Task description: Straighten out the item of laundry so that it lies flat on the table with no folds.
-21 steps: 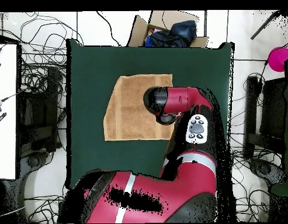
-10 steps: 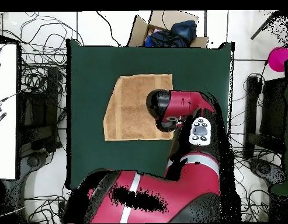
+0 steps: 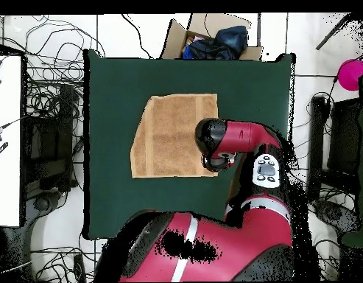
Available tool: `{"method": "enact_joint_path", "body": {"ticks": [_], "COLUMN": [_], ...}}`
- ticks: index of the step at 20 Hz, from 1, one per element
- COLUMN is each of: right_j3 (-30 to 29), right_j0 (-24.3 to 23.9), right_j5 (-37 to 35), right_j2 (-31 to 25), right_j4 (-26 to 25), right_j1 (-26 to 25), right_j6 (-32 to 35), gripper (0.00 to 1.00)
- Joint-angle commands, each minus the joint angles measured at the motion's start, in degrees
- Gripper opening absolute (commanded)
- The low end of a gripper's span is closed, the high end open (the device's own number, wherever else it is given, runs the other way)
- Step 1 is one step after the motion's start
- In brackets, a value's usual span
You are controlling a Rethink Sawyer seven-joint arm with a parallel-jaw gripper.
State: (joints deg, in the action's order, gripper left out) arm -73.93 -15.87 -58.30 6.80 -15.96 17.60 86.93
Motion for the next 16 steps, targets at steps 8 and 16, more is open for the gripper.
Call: {"method": "enact_joint_path", "body": {"ticks": [8,16], "right_j3": [-7.49,-8.72], "right_j0": [-5.13,-6.98], "right_j5": [18.27,20.77], "right_j2": [-13.77,-16.03], "right_j4": [4.85,5.96], "right_j1": [-2.95,-3.14], "right_j6": [3.93,4.66], "gripper": [0.00,0.00]}}
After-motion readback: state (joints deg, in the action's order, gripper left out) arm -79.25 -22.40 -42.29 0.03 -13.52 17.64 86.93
